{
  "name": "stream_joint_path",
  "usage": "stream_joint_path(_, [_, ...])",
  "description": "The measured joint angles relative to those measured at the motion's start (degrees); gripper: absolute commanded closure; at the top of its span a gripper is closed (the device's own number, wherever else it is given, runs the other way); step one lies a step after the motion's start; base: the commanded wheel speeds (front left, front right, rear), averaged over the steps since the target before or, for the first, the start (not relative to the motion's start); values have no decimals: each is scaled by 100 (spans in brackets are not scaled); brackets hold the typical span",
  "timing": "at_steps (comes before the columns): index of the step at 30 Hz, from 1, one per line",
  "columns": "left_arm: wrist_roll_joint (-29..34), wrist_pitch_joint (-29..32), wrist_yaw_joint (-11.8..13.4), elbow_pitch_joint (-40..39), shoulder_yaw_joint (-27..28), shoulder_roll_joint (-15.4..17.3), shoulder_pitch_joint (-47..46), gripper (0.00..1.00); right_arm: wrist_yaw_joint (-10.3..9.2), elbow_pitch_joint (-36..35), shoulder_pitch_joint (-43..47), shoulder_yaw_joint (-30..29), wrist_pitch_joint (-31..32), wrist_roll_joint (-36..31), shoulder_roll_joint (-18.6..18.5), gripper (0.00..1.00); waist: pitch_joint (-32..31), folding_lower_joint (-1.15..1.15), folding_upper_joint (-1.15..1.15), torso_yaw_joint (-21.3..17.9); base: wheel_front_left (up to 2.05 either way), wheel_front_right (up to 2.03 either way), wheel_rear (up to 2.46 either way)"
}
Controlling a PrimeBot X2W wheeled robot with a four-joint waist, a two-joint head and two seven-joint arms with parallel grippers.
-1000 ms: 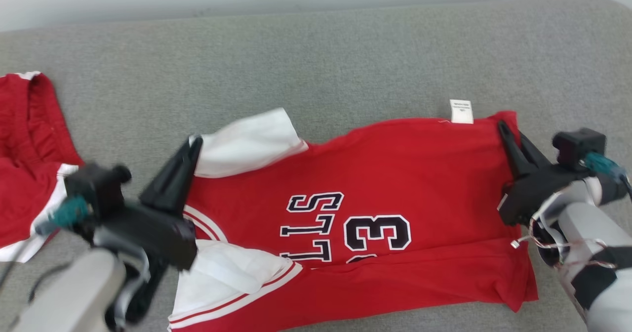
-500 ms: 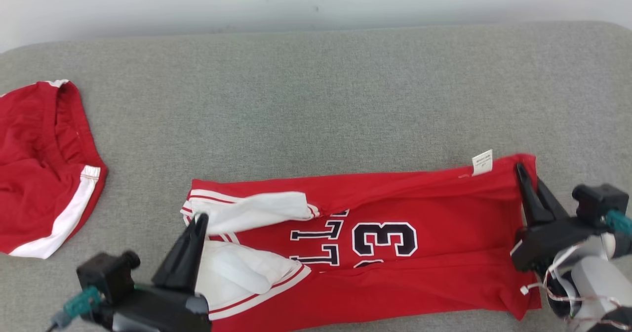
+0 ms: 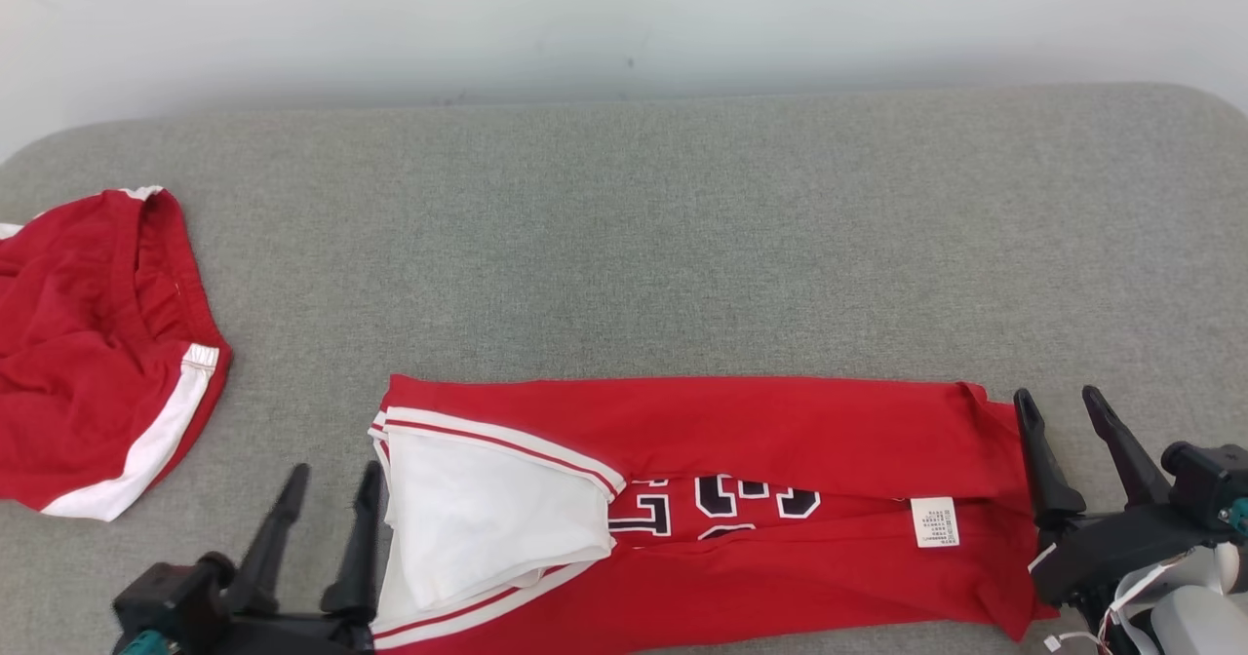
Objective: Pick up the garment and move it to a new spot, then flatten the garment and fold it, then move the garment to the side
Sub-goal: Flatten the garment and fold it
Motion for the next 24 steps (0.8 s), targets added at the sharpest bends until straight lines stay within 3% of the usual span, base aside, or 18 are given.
stream_joint_path(11, [1887, -1, -9, -694, 1645, -906, 491, 0, 0, 538, 126, 98, -1, 315, 112, 0, -159, 0, 0, 71, 0, 0, 0])
stream_joint_path(14, [2293, -1, -146, -773, 1952, -1062, 558, 0, 0, 856, 80, 164, 0, 431, 137, 0, -151, 0, 0, 137, 0, 0, 0])
stream_joint_path(18, [2614, -1, -380, -765, 2320, -1302, 594, 0, 0, 1408, -91, 203, 58, 643, 220, 0, -134, 0, 1, 216, 0, 0, 0])
stream_joint_path(24, [2749, -1, -624, -590, 2437, -1475, 678, 0, 0, 1959, -322, 419, 183, 793, 328, 0, -146, 0, 0, 284, 0, 0, 0])
